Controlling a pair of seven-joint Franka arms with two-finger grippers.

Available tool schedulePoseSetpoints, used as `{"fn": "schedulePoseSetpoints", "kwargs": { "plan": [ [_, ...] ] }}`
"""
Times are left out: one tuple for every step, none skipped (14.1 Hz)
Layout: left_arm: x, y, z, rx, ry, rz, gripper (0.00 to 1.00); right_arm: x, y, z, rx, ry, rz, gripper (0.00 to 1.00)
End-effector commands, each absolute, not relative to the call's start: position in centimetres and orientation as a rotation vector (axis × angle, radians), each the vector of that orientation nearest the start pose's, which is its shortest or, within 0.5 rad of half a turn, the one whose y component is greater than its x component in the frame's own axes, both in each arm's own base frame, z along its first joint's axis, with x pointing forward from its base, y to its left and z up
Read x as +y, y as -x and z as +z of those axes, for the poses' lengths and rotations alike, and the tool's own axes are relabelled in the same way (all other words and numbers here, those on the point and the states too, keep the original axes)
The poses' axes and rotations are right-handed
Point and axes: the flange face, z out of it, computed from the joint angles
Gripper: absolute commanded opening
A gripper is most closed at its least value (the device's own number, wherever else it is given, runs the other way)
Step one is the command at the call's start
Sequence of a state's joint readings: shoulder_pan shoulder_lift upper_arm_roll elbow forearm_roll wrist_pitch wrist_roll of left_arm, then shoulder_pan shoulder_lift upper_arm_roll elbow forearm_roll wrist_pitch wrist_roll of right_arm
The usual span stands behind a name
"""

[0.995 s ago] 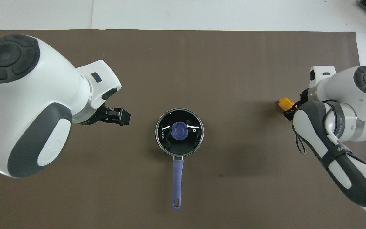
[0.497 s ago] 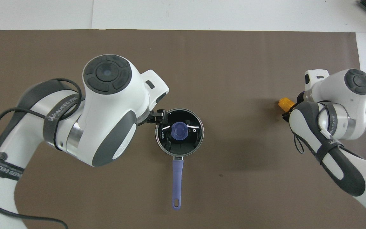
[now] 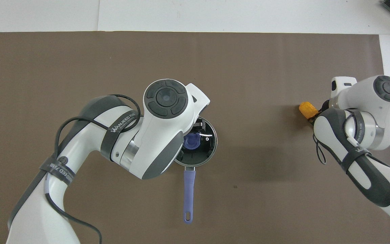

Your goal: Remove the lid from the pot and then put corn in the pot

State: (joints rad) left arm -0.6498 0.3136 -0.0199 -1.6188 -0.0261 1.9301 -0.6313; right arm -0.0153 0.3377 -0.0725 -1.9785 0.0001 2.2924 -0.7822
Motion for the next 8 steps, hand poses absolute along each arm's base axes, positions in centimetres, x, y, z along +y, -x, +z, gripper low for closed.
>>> {"fn": "schedulePoseSetpoints", "kwargs": {
  "plan": [
    [-41.9, -50.9, 42.4, -0.036, 3.174, 0.027, 1.0, -4.3, -60.2, 29.5, -0.974, 2.971, 0.088, 0.0],
    [-41.9, -50.9, 42.3, -0.045, 3.175, 0.029, 1.0, -4.2, -60.2, 29.5, -0.954, 2.977, 0.088, 0.0],
    [-42.0, -50.8, 42.0, -0.042, 3.174, 0.031, 1.0, -4.3, -60.2, 29.8, -0.898, 2.989, 0.082, 0.0],
    [-42.2, -50.6, 41.8, -0.041, 3.173, 0.036, 1.0, -4.2, -60.4, 30.8, -0.812, 2.998, 0.075, 0.0],
    [-42.3, -50.3, 41.6, -0.039, 3.176, 0.038, 1.0, -3.8, -61.0, 32.2, -0.729, 3.014, 0.068, 0.0],
    [-42.5, -49.8, 41.2, -0.03, 3.174, 0.041, 1.0, -2.6, -61.4, 33.4, -0.666, 3.028, 0.072, 0.0],
    [-42.8, -49.6, 40.7, -0.038, 3.174, 0.041, 1.0, -2.3, -61.6, 34.1, -0.625, 3.039, 0.066, 0.0],
    [-43.1, -49.2, 40.1, -0.051, 3.173, 0.041, 1.0, -2.1, -61.7, 34.6, -0.614, 3.042, 0.055, 0.0]
  ]
}}
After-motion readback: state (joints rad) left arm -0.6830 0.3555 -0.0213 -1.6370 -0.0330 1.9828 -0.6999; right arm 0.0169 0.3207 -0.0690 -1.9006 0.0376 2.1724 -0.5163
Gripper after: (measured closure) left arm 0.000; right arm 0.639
